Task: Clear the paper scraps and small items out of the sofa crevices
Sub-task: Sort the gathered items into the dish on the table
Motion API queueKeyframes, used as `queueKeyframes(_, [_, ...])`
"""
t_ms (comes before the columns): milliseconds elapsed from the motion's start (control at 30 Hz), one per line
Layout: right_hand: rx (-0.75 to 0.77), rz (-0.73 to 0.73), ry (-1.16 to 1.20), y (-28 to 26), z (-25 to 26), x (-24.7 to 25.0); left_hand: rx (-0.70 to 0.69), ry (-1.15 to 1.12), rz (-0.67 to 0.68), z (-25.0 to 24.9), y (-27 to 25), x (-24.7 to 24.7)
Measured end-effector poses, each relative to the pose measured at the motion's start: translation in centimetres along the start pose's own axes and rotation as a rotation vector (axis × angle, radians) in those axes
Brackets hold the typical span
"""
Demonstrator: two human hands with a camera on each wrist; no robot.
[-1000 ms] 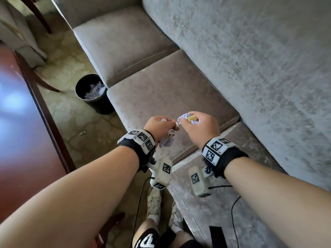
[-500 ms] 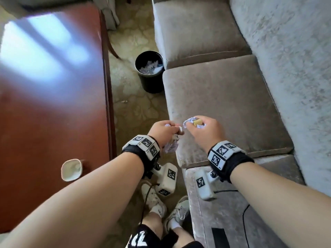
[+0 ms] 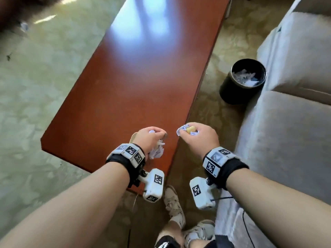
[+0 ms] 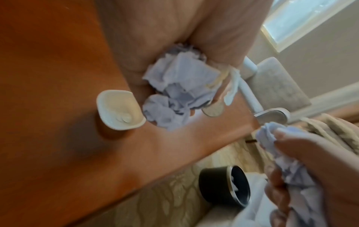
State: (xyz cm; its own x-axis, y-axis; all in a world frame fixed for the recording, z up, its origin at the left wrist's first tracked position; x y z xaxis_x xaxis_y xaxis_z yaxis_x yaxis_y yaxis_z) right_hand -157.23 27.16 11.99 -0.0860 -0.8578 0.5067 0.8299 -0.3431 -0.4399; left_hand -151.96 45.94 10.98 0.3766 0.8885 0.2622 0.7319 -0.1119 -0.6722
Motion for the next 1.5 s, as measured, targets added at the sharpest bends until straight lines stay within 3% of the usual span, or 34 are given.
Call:
queueKeyframes(267, [0.05,0.183,-0.103,4.9,0.5,-10.9,0.192,-0.191,-0.173,9.4,5.3,8.2])
queueKeyframes(533, [0.058,0.266,-0.169,6.8,-1.4,-15.9,0.245,-0.21,-0.213,13.5,9.0,7.8])
queueKeyframes(833, [0.015,0.268,-0.195,8.3,-2.7,-17.8,0.303,-0.3,-0.251,13.0,9.7,6.1])
queueKeyframes(1100, [-0.004,0.269,-0.19,9.0,-3.1,-17.5,0.304,-0.214,-0.267,13.3,11.0,7.2])
queueKeyframes(1500, [-0.034,0.224,-0.174,9.8,-2.5,-15.4,0.269,-0.272,-0.145,10.7,11.3,6.8])
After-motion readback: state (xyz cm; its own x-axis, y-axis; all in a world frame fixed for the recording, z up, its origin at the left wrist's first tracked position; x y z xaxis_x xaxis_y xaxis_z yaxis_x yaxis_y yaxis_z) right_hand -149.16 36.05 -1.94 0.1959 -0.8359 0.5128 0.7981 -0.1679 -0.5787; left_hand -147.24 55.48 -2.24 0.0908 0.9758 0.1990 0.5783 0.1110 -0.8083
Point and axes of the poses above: each hand's wrist, its own y-axis towards the middle knuckle, its own x-axis out of the back of the hand, z = x × y, the point moved 6 cm from there along y, towards the middle knuckle, and after that the axes turned 3 degrees about z, right-handed, at the moved point
